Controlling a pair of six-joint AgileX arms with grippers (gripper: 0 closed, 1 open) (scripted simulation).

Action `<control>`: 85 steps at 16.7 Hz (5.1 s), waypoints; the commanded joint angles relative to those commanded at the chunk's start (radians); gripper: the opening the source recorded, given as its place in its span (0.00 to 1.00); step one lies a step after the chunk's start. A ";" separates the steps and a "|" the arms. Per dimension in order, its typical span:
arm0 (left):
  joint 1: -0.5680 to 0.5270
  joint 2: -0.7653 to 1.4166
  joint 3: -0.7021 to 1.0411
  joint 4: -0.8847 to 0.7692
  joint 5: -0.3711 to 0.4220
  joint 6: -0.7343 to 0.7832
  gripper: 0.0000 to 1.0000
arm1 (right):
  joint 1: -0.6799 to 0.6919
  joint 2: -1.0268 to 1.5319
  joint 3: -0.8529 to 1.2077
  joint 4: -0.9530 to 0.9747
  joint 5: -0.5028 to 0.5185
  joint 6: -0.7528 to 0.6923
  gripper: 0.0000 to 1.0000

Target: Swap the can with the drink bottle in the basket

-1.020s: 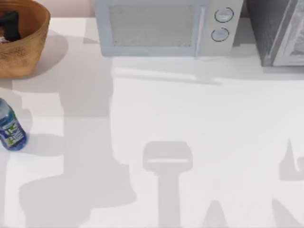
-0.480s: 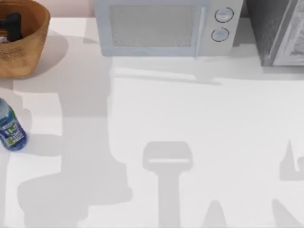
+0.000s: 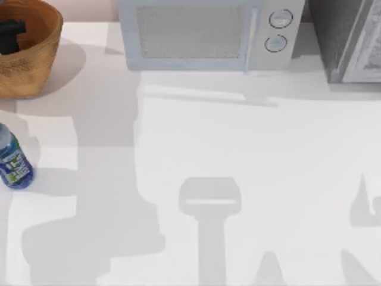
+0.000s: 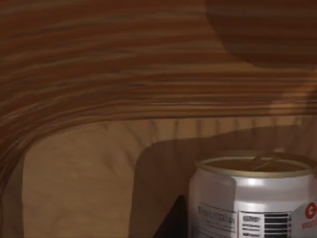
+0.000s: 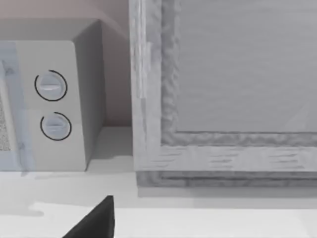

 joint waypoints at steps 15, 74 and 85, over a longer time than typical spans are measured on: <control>-0.006 -0.042 0.002 -0.004 0.006 -0.001 0.00 | 0.000 0.000 0.000 0.000 0.000 0.000 1.00; -0.347 -2.019 -2.657 1.892 0.091 -0.136 0.00 | 0.000 0.000 0.000 0.000 0.000 0.000 1.00; -0.526 -1.056 -2.190 2.441 0.567 -0.131 0.00 | 0.000 0.000 0.000 0.000 0.000 0.000 1.00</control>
